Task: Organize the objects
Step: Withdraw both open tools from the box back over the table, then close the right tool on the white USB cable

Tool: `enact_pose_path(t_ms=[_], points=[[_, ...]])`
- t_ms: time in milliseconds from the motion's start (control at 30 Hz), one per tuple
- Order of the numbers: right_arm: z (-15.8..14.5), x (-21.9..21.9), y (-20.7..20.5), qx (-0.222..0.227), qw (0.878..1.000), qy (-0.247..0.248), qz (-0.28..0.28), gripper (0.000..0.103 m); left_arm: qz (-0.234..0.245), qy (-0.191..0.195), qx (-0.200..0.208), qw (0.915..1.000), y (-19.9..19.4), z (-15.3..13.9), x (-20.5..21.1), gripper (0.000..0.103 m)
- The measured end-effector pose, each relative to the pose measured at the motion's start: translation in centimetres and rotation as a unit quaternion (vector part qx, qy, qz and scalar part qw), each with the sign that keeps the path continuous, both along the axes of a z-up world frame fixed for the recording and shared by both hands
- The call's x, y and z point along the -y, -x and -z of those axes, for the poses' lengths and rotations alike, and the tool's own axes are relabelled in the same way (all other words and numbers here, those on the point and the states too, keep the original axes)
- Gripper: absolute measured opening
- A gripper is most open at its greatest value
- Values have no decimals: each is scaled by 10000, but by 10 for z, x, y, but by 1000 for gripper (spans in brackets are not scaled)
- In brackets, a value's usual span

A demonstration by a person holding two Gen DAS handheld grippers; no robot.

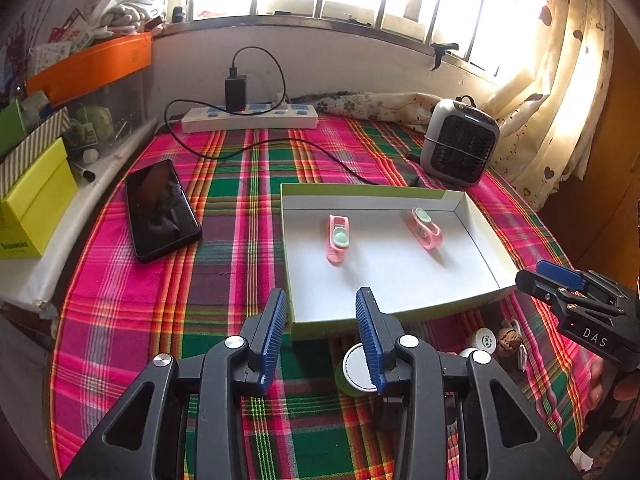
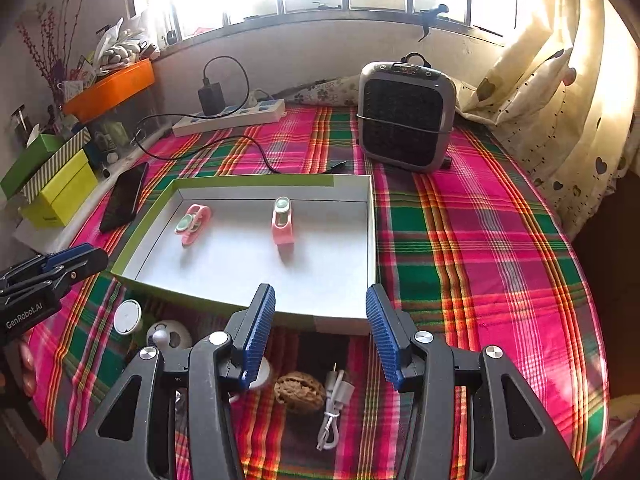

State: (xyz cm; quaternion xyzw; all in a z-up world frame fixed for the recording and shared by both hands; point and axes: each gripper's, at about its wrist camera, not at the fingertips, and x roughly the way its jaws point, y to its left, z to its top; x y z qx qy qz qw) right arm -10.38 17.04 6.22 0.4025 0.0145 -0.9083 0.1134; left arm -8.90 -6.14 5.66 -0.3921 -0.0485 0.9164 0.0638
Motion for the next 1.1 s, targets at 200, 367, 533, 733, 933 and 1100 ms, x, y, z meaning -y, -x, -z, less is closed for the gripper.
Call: enact_pose_path(t_ms=[200,367,533,733,933,1100], points=[[5,-11,-17,28,10000,-9,43,49,69,-53,-26,10000,-18,4,-1,34],[9,-23,-29,62,9999,18,154,49,182,-85,31,9998,-33,12,1,34],[16,-31,-37,97,9997,1,216,49,342,-228,83,9991,-43,17,-2,34],[25,-37,-47,187,9995,97,226,56,673,-344,86,9971,-54,21,-11,38],[31,-36,-52,271,9994,158,166,60,873,-534,262,9944,-56,32,-18,38],[37,-30,-52,338,9993,145,52,60,1016,-606,361,9923,-56,37,-24,38]])
